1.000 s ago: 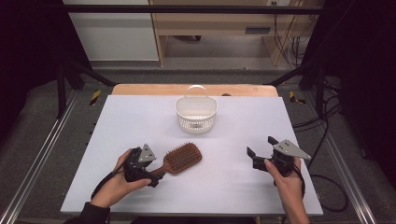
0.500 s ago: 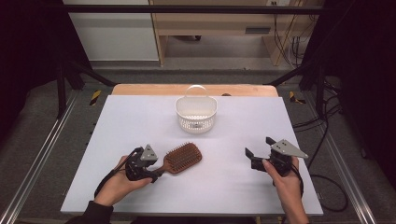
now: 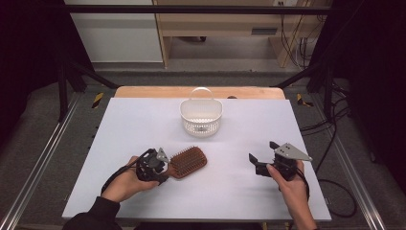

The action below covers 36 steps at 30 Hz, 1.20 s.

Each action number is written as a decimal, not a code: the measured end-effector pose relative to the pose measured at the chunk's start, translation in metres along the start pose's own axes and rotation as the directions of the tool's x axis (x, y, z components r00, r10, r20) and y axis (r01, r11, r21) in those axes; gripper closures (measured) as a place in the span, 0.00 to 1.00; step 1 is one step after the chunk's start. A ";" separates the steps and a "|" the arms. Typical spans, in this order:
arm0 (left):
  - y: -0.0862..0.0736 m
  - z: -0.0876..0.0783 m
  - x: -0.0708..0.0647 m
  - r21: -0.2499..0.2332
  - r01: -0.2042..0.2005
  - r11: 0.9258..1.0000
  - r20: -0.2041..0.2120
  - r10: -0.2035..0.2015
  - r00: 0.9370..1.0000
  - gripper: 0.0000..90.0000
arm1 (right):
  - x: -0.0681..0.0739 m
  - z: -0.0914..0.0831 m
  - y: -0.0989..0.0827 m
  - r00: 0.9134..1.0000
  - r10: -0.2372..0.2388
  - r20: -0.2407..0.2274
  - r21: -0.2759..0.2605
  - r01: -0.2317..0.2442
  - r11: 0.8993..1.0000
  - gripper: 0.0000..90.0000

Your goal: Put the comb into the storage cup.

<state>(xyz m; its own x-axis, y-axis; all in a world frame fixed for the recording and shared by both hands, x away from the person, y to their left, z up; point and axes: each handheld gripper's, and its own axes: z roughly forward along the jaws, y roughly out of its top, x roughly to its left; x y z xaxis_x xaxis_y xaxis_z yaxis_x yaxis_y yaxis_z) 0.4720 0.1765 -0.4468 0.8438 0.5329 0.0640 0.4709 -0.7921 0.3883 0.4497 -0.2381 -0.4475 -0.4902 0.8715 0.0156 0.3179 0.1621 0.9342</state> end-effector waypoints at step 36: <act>-0.017 -0.001 -0.007 -0.216 -0.006 0.976 -0.046 -0.004 0.999 0.80 | 0.004 0.002 0.000 0.999 0.024 -0.029 -0.010 -0.024 1.000 0.08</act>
<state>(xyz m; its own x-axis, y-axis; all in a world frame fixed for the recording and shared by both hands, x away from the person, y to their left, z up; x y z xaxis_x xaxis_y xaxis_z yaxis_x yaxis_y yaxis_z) 0.4577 0.1866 -0.4527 0.8288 0.5496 0.1048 0.3992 -0.7121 0.5775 0.4492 -0.2332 -0.4486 -0.5062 0.8611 0.0482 0.3218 0.1368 0.9369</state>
